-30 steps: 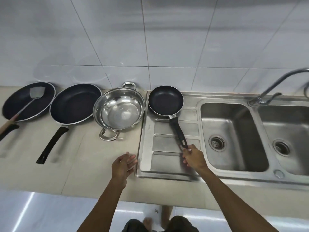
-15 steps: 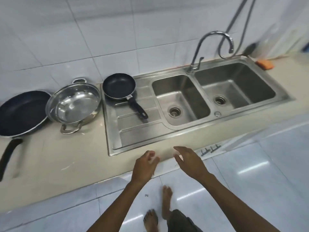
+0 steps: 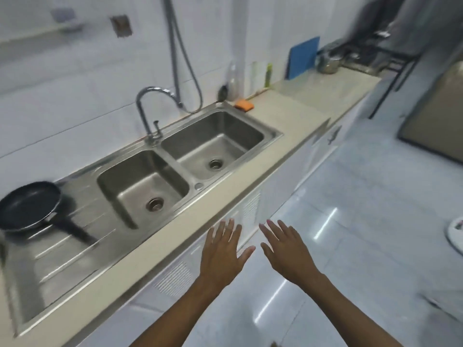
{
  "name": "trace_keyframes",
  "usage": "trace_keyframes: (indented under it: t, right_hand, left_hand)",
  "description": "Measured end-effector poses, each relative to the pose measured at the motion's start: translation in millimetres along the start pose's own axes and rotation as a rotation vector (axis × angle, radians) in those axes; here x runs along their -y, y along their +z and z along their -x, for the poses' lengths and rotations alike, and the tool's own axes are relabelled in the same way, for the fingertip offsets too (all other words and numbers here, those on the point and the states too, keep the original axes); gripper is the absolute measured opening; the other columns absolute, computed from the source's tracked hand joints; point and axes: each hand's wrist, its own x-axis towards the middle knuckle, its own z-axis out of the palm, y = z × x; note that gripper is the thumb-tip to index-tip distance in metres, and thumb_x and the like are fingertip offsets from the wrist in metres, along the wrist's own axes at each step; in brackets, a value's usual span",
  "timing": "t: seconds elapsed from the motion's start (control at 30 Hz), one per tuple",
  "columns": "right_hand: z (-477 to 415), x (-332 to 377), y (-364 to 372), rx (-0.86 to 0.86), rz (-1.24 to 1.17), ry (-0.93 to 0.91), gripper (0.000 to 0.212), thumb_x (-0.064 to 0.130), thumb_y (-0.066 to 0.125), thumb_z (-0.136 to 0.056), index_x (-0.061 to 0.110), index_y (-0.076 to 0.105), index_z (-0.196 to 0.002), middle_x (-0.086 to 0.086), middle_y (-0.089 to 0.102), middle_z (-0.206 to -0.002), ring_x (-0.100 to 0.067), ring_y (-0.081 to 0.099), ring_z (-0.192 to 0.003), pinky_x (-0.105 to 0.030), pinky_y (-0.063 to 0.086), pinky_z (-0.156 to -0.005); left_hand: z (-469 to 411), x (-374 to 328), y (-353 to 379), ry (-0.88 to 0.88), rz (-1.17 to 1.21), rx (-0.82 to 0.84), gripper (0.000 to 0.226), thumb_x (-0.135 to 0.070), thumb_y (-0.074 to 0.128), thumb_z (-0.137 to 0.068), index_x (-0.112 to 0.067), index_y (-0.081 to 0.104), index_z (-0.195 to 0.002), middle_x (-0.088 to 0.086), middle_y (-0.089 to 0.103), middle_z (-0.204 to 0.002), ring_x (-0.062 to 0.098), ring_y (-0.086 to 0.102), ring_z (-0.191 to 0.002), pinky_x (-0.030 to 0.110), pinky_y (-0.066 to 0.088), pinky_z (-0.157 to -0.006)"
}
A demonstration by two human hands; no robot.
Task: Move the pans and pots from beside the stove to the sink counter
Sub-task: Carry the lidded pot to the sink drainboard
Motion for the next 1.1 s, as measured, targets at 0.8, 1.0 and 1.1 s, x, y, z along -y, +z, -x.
trace_keyframes:
  t: [0.8, 1.0, 1.1]
  right_hand:
    - [-159.0, -477.4, -123.3, -0.062, 0.033, 0.519, 0.062, 0.054, 0.031, -0.103, 0.021, 0.038, -0.155, -0.007, 0.039, -0.160, -0.033, 0.033, -0.149, -0.052, 0.032, -0.118]
    - [-243.6, -581.2, -145.1, -0.029, 0.016, 0.571, 0.065, 0.055, 0.028, -0.101, 0.018, 0.043, -0.152, -0.009, 0.045, -0.156, -0.034, 0.040, -0.145, -0.052, 0.036, -0.115]
    - [-282.9, -640.8, -151.7, -0.054, 0.007, 0.601, 0.065, 0.056, 0.028, -0.101, 0.018, 0.046, -0.151, -0.009, 0.047, -0.155, -0.034, 0.042, -0.143, -0.053, 0.038, -0.114]
  left_hand:
    - [-488.3, -337.3, 83.9, 0.362, 0.059, 0.051, 0.085, -0.075, 0.022, -0.092, -0.021, 0.046, -0.152, 0.004, 0.046, -0.158, 0.029, 0.039, -0.149, 0.052, 0.019, -0.123]
    - [-630.5, -386.3, 101.4, 0.414, 0.017, 0.101, 0.091, -0.079, 0.008, -0.090, -0.025, 0.030, -0.160, 0.000, 0.028, -0.168, 0.023, 0.021, -0.156, 0.050, 0.013, -0.127]
    - [-697.3, -417.1, 110.0, 0.451, 0.024, 0.091, 0.093, -0.079, 0.001, -0.088, -0.027, 0.031, -0.159, -0.001, 0.028, -0.168, 0.023, 0.021, -0.156, 0.051, 0.016, -0.126]
